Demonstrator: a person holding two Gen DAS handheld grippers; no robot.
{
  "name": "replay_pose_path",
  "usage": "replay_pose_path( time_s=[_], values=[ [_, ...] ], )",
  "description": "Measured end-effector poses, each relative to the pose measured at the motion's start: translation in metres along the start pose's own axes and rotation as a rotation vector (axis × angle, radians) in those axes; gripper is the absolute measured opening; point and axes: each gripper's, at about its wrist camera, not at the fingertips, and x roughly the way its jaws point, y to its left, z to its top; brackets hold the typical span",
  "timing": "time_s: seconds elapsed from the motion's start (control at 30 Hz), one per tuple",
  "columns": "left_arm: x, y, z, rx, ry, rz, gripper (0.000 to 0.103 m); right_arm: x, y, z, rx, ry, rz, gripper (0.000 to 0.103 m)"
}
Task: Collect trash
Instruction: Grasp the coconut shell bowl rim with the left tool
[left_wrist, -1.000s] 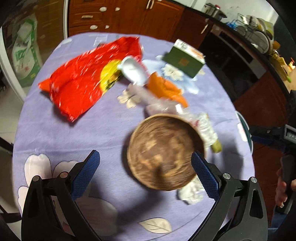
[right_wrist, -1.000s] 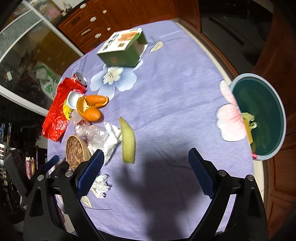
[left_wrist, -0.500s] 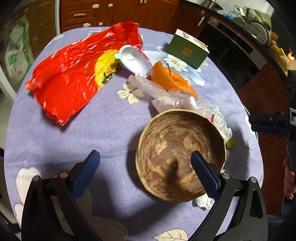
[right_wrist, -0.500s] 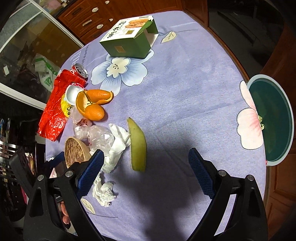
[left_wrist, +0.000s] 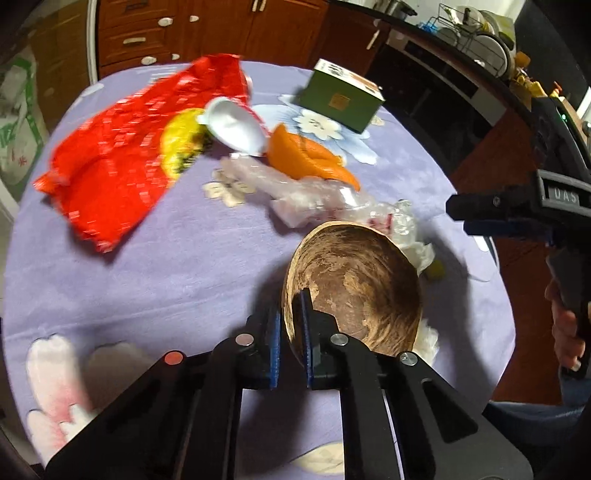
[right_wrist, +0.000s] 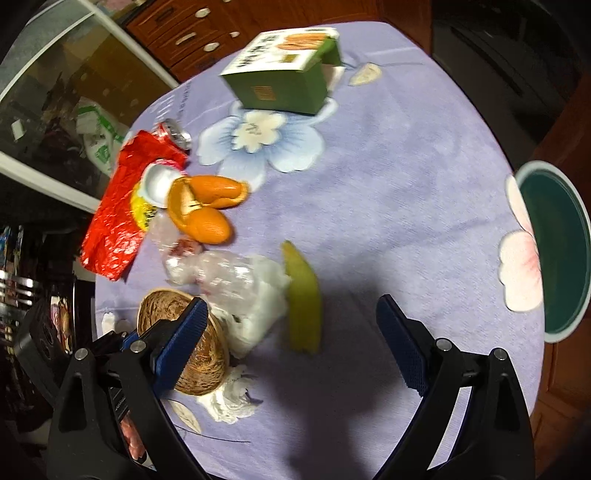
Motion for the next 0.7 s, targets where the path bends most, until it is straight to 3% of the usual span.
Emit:
replay_pose_path(
  time_s=[0.23, 0.43, 0.5, 0.7],
  values=[
    [-0.024, 0.045, -0.016, -0.084, -0.001, 0.056, 0.011, 0.018, 0.036, 0.005, -0.075, 0.018, 0.033, 0.088],
    [-0.023, 0.054, -0.021, -0.096, 0.004, 0.075, 0.02, 0.038, 0.065, 0.012, -0.132, 0.038, 0.026, 0.088],
    [-0.023, 0.052, -0.019, -0.092, 0.002, 0.053, 0.038, 0.04, 0.069, 0.013, -0.14, 0.042, 0.021, 0.088],
    [-0.012, 0.037, -0.012, -0.033, -0.021, 0.065, 0.058, 0.031, 0.058, 0.003, -0.116, 0.038, -0.002, 0.088]
  ],
)
